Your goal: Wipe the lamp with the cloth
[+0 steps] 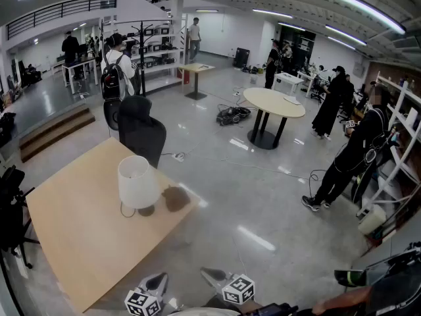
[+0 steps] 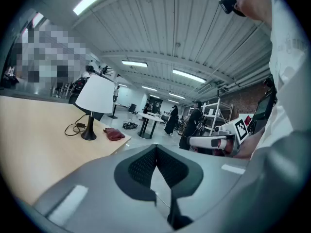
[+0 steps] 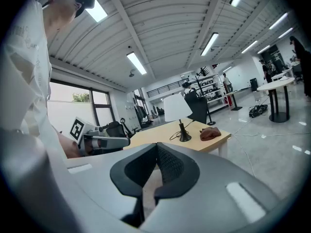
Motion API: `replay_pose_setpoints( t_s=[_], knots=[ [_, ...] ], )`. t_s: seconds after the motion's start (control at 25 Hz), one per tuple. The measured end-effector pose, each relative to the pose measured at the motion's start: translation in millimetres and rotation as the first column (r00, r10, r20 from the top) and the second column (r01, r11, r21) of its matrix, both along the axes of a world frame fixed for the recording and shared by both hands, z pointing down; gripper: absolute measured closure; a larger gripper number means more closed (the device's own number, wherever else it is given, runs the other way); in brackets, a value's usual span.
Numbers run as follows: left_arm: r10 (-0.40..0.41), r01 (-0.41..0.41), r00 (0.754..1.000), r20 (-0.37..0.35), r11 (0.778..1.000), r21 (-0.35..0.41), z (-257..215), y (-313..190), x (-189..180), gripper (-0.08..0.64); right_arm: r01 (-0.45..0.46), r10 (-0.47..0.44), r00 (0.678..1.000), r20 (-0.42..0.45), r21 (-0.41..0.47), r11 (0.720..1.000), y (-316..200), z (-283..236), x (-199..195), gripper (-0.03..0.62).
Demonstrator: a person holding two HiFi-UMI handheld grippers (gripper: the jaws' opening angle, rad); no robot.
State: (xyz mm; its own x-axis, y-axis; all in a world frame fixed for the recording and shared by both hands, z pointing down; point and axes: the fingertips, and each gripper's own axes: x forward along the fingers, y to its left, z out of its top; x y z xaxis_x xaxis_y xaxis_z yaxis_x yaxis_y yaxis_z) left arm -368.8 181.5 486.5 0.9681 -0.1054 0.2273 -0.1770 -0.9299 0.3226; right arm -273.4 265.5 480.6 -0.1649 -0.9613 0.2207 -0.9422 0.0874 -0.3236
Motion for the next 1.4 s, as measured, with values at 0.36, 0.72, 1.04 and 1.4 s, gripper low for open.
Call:
replay_pose_setpoints(
  t_s=[0.36,0.72,1.04,1.4],
  knots=[
    [0.006,-0.005,1.000,0.016,1.000,-0.010,12,-3,13,0.558,-0.037,0.035,0.999,0.038,0.058,0.998,-6,-1,20,0.580],
    [0.021,-0.022,0.999,0.041,1.000,0.011,12,-1,47,0.558,-0.033,0.032,0.999,0.024,0.032,0.999,-4,9,50,0.580],
    [0.010,-0.013,0.998,0.060,0.998,0.054,-1,-4,112,0.558,-0.013,0.012,1.000,0.020,0.061,0.998,-19,4,119,0.580],
    [0.007,-0.016,0.994,0.107,0.996,0.090,-10,-4,200,0.558,0.022,-0.025,0.997,0.070,0.045,0.999,-27,4,195,0.580]
  ],
)
